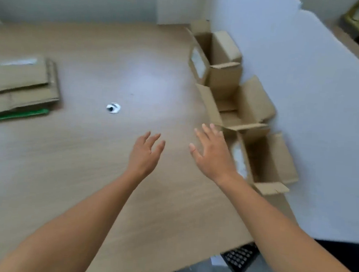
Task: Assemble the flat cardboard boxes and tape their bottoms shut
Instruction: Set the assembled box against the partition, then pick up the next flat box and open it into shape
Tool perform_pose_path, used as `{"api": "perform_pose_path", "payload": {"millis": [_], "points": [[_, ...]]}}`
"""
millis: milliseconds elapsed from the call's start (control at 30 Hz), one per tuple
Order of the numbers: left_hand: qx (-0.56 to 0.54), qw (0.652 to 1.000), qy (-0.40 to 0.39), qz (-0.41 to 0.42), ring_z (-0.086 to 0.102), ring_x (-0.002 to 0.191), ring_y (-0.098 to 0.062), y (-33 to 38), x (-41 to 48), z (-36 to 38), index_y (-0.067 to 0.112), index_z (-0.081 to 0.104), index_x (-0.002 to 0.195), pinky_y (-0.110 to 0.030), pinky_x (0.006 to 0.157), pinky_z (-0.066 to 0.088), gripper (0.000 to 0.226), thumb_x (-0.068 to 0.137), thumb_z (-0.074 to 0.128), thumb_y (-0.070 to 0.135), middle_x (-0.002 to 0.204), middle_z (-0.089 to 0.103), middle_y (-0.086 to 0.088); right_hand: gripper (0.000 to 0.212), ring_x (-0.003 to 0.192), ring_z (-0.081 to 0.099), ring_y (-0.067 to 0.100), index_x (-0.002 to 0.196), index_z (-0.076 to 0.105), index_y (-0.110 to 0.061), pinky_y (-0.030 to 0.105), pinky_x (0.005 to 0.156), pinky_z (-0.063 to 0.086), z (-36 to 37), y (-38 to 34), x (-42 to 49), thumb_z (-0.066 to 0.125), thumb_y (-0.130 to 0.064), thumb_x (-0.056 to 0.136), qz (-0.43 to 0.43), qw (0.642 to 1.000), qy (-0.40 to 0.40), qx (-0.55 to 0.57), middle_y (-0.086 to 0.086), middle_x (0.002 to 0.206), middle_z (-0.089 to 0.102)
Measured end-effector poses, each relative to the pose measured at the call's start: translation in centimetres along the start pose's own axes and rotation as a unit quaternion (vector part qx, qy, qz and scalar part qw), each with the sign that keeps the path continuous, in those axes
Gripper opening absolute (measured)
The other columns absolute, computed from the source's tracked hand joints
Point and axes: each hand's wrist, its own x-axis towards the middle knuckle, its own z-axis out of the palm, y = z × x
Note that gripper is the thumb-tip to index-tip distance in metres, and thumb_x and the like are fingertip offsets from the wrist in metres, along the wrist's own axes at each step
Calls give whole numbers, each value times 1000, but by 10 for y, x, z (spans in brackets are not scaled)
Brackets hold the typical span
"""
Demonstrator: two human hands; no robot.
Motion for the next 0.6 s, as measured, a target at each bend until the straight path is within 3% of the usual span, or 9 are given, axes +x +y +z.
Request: {"api": "perform_pose_path", "payload": {"millis": [100,233,400,500,600], "points": [[101,991,65,-64,23,149,-24,-71,20,-90,22,55,142,-44,121,21,53,100,47,53,159,35,-7,60,154,18,26,153,42,-12,43,126,12,48,-101,49,50,-43,103,-14,995,-68,68,10,164,31],[135,968,146,-151,22,149,-31,-160,45,-213,13,53,141,-47,121,20,59,99,48,54,158,34,-13,64,153,20,17,155,37,-13,35,125,17,112,-246,109,50,-46,102,-17,965,-144,220,4,164,30],[137,943,230,-197,23,148,-31,-261,95,-352,9,50,143,-47,121,19,65,97,50,56,155,36,-15,65,150,26,18,155,37,-14,35,123,24,181,-368,206,52,-47,101,-94,970,-131,181,4,162,33],[112,936,267,-203,28,144,-32,-307,136,-418,7,49,143,-45,120,22,68,95,54,56,152,38,-16,68,146,33,21,156,34,-14,41,120,32,216,-410,270,53,-48,99,-87,974,-125,167,4,159,35],[69,940,254,-216,28,144,-34,-337,179,-458,5,40,149,-47,120,23,78,94,55,58,153,36,-19,69,142,37,24,155,33,-15,45,114,40,244,-438,326,54,-47,97,-57,975,-124,175,5,155,34]]}}
